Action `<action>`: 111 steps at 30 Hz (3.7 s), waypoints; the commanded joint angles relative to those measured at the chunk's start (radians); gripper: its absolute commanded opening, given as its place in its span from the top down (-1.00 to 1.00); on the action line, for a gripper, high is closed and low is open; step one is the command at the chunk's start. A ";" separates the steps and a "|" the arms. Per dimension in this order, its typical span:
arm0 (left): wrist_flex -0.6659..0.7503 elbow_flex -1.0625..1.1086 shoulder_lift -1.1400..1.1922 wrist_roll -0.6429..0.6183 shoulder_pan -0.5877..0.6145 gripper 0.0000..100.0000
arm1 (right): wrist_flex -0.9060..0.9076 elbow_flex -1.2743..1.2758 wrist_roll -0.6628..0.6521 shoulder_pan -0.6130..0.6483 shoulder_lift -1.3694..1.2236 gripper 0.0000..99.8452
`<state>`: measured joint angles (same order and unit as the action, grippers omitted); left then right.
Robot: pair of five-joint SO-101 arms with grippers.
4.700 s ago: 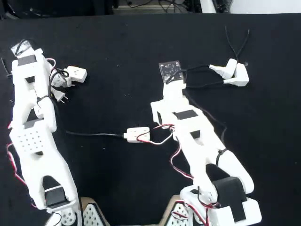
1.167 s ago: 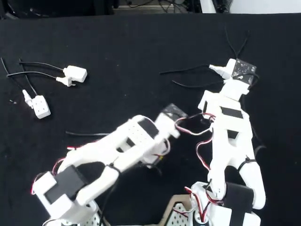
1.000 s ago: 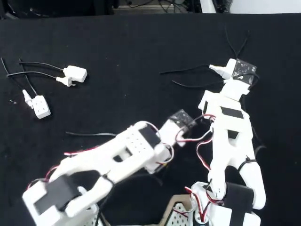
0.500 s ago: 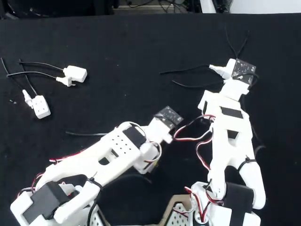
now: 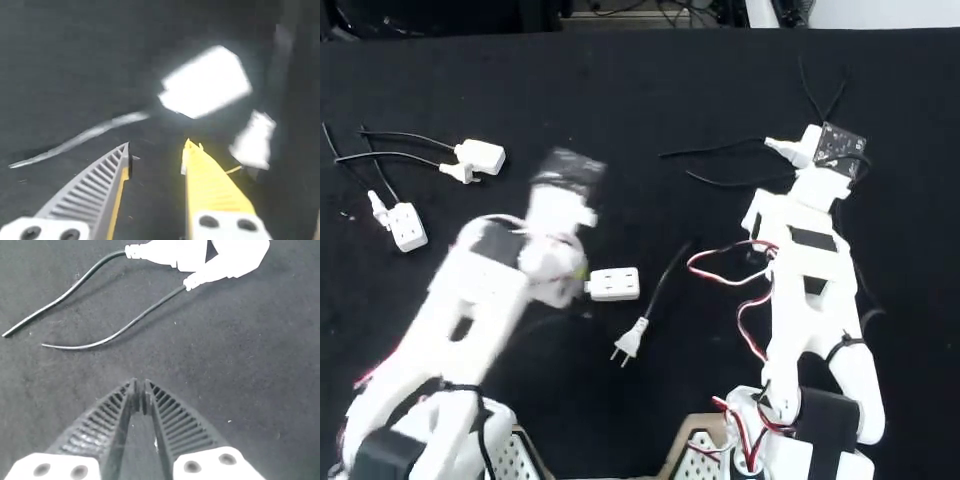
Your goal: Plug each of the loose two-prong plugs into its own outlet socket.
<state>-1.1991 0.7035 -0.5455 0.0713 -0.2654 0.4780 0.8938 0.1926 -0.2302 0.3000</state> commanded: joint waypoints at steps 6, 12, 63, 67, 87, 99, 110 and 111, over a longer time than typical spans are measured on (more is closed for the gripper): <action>0.618 0.481 -0.107 -0.110 0.312 0.65 | 0.259 -0.074 0.000 0.147 0.188 0.98; 0.669 0.536 -0.107 -0.155 0.314 0.65 | 0.376 0.015 -0.175 0.319 0.430 0.98; 0.674 0.538 -0.107 -0.155 0.312 0.65 | 0.824 0.394 -1.524 0.628 0.670 0.49; 0.674 0.538 -0.107 -0.155 0.312 0.65 | 0.819 0.394 -1.617 0.661 0.667 0.49; 0.677 0.535 -0.107 -0.163 0.381 0.65 | 0.730 0.472 -1.668 0.750 0.665 0.66; 0.675 0.536 -0.107 -0.163 0.381 0.65 | 0.592 0.496 -1.669 0.686 0.665 0.66; 0.675 0.536 -0.107 -0.163 0.381 0.65 | 0.585 0.542 -1.715 0.681 0.667 0.85; 0.675 0.536 -0.107 -0.163 0.381 0.65 | 0.585 0.536 -1.712 0.680 0.667 0.96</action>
<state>-0.5347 1.2497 -0.6375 -0.0867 0.1074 1.0779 1.4415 -1.5167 0.4710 0.9689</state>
